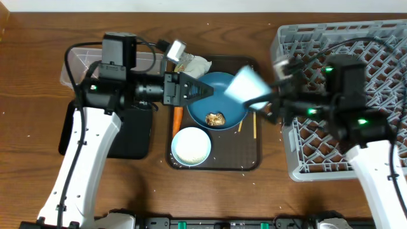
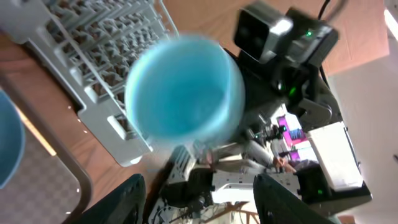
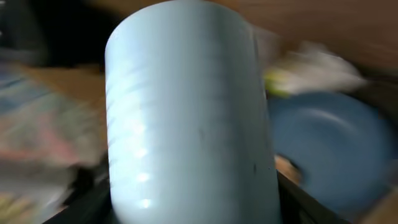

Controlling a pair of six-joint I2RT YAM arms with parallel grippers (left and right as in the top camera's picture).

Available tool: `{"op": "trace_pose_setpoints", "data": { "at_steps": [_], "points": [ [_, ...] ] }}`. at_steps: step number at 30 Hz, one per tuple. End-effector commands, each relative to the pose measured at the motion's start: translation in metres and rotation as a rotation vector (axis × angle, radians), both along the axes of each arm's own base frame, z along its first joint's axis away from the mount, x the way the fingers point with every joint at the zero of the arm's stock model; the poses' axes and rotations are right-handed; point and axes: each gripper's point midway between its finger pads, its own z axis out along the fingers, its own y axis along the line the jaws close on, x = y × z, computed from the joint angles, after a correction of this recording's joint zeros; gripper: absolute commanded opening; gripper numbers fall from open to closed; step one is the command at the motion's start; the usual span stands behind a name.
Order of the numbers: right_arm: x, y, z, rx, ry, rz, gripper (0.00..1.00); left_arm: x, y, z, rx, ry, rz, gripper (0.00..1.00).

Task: Sort waste into correct bins and load items into the dishwasher rack
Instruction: 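Place the light-blue cup in the rack with the right gripper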

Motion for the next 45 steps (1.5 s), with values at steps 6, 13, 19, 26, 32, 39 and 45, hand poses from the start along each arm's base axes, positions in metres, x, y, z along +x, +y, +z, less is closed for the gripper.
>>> {"op": "trace_pose_setpoints", "data": {
  "at_steps": [6, 13, 19, 26, 32, 39, 45],
  "points": [
    [0.044, -0.19, -0.043, -0.197, 0.263, -0.862, 0.52, 0.002, 0.006, 0.005, -0.017, 0.002, 0.01, 0.57],
    [0.014, -0.321, -0.054, -0.102, 0.425, -1.418, 0.54, 0.002, 0.006, 0.005, -0.017, 0.003, 0.01, 0.57],
    [-0.014, -0.385, -0.071, 0.012, 0.533, -1.664, 0.53, 0.002, 0.006, 0.004, -0.016, 0.008, 0.01, 0.57],
    [-0.028, -0.413, -0.113, 0.029, 0.696, -1.724, 0.52, 0.002, 0.006, 0.003, -0.015, 0.013, 0.01, 0.57],
    [-0.028, -0.421, -0.141, 0.081, 0.81, -1.753, 0.54, 0.0, 0.006, 0.002, -0.013, 0.028, 0.01, 0.57],
    [-0.028, -0.422, -0.146, 0.135, 0.843, -1.744, 0.75, 0.0, 0.006, 0.0, -0.01, 0.033, 0.012, 0.57],
    [-0.007, -0.41, -0.12, 0.259, 0.755, -1.605, 0.93, -0.002, 0.003, 0.0, -0.007, 0.033, 0.004, 0.57]
  ]
}}
